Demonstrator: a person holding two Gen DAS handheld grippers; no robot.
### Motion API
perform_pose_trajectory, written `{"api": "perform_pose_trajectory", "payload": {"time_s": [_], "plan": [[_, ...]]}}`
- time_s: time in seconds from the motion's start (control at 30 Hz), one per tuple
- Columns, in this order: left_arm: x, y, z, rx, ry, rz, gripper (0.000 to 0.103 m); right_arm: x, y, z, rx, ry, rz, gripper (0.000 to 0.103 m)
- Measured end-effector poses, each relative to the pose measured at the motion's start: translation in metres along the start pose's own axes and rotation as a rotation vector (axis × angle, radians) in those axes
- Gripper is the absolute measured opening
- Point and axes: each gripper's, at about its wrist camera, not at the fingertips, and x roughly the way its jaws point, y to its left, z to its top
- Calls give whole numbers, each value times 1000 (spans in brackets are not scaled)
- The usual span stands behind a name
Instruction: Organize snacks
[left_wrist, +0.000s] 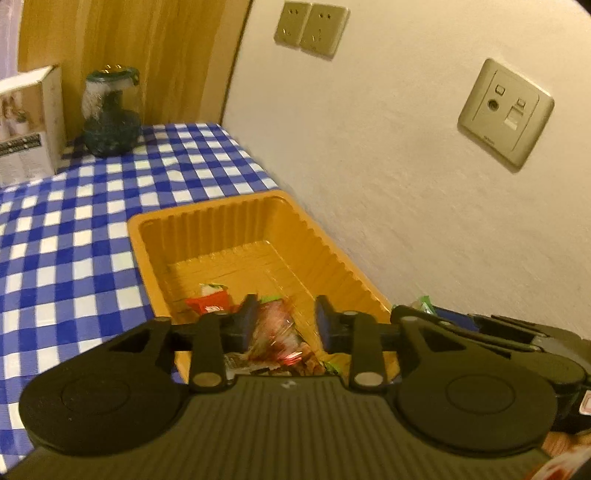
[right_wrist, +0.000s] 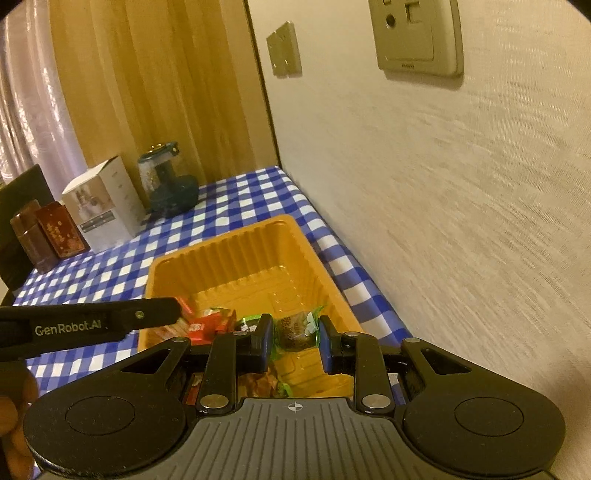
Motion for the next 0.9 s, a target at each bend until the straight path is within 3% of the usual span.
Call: {"api": "perform_pose_trajectory", "payload": {"time_s": [0.6,0.7,0.73,0.8,0.9], "plan": [[-23,32,-19,-16,-25,85,34,16,14,10,17,-9,56,26],[-25,34,-19,-12,-27,94,44,21,18,16,11,-32,90,27],[-26,34,-19,-9,-28,97,46,23,18,18,17,-31,100,35],[-29,35,-19,-4,-28,98,49,25,18,21,40,-34,105,65],[-33,35,-21,-3,-31,97,52,20,18,22,49,-52,109,65]]}}
